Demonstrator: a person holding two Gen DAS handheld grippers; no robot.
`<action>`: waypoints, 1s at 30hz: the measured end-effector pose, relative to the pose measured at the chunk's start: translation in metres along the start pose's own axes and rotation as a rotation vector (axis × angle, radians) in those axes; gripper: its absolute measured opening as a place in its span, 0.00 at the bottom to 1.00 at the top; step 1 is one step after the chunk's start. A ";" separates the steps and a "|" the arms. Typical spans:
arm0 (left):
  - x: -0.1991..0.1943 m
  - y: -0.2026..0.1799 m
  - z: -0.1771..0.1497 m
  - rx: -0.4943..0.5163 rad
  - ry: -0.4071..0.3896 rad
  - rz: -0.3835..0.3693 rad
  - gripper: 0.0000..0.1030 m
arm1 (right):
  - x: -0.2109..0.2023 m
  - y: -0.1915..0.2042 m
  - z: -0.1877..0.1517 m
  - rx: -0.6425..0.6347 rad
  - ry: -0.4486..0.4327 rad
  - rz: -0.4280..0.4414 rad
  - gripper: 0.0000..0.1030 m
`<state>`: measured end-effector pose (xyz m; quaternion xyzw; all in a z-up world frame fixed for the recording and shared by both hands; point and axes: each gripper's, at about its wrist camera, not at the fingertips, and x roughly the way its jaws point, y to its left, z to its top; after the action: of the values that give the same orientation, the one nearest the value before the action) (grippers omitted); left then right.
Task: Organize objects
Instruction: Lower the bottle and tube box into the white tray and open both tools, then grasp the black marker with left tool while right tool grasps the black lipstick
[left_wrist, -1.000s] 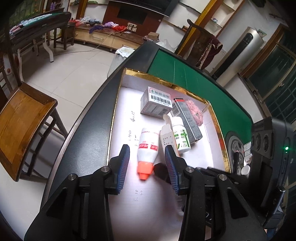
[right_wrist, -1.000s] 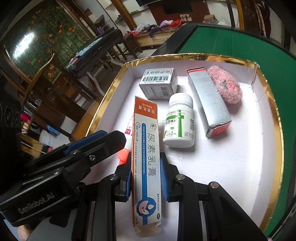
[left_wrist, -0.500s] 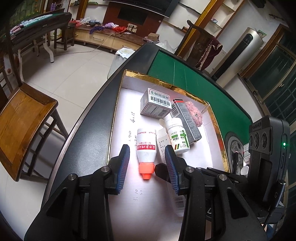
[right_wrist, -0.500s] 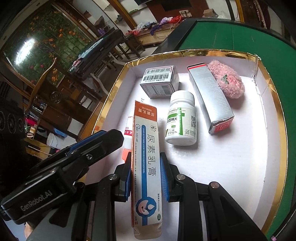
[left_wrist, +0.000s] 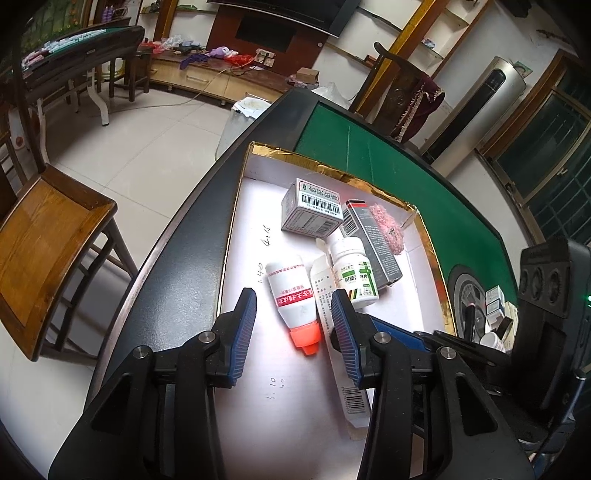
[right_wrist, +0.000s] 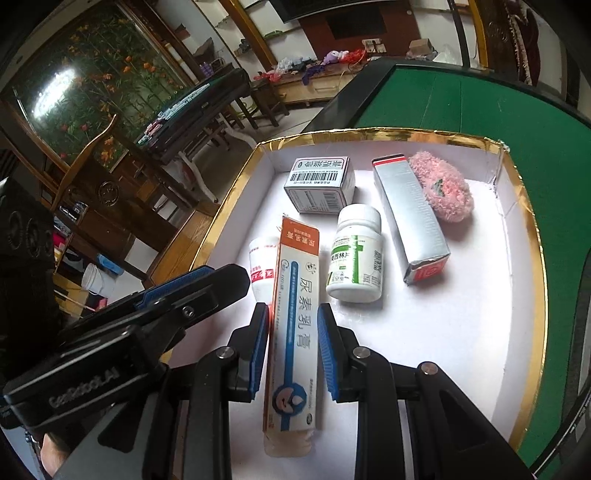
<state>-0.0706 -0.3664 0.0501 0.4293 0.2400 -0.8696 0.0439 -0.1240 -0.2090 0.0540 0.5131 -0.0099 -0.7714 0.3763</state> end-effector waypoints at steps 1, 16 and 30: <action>0.001 0.000 0.000 0.003 0.003 0.003 0.41 | -0.002 -0.001 -0.001 0.004 0.000 0.005 0.26; 0.003 -0.018 -0.008 0.063 -0.006 0.017 0.41 | -0.056 -0.022 -0.056 0.034 -0.056 0.093 0.25; 0.000 -0.075 -0.027 0.196 -0.016 -0.086 0.41 | -0.150 -0.110 -0.122 0.108 -0.178 0.078 0.26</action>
<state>-0.0721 -0.2877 0.0650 0.4139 0.1719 -0.8933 -0.0338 -0.0613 0.0039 0.0699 0.4615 -0.1046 -0.7970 0.3753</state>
